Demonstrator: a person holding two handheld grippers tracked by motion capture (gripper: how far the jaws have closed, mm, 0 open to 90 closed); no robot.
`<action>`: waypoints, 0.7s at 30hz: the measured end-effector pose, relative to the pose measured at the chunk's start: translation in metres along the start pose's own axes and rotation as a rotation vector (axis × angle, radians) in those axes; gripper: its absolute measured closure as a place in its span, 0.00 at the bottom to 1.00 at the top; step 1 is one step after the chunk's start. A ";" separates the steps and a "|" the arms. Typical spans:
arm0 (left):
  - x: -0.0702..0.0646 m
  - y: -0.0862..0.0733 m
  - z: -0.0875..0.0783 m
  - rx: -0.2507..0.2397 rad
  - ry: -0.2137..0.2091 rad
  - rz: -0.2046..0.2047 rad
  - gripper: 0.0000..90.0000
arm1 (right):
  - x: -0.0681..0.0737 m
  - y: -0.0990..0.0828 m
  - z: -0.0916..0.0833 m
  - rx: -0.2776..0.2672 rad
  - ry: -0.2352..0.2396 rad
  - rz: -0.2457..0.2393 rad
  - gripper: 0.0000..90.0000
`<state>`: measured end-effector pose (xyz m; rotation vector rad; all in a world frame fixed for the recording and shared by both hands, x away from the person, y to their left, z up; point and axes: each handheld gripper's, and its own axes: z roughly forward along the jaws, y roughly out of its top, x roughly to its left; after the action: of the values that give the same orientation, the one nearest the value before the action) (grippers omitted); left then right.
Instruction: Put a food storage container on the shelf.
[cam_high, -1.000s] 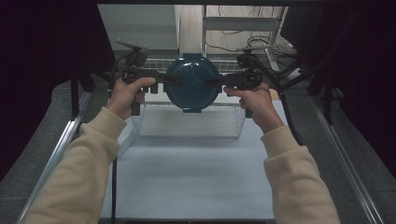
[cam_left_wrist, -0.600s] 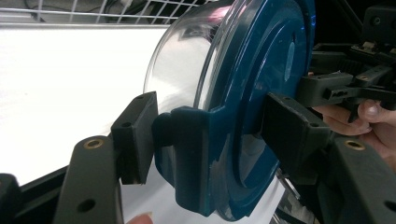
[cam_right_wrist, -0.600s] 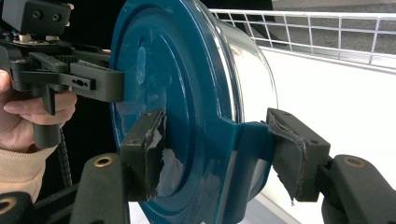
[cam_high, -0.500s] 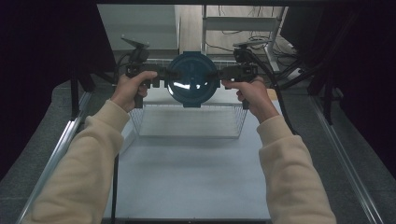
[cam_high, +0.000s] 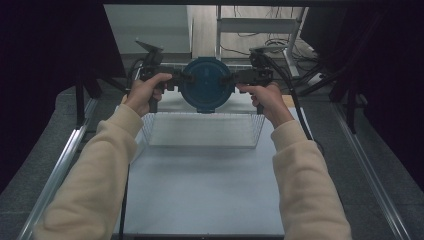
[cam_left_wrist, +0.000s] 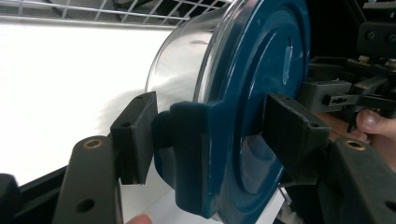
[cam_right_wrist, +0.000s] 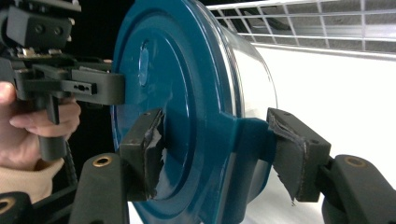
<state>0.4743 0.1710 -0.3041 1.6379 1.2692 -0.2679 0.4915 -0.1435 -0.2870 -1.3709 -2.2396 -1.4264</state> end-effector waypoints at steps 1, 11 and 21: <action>0.003 0.001 0.001 -0.001 -0.003 -0.012 0.41 | -0.003 0.001 0.001 0.000 0.005 0.015 0.43; 0.023 0.010 0.017 -0.022 -0.025 -0.129 0.40 | -0.025 0.009 0.015 -0.005 0.030 0.155 0.40; 0.027 0.008 0.021 -0.040 -0.018 -0.138 0.38 | -0.034 0.006 0.022 -0.014 0.036 0.247 0.38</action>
<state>0.5000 0.1709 -0.3278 1.5128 1.3677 -0.3388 0.5225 -0.1458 -0.3134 -1.5492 -1.9609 -1.3717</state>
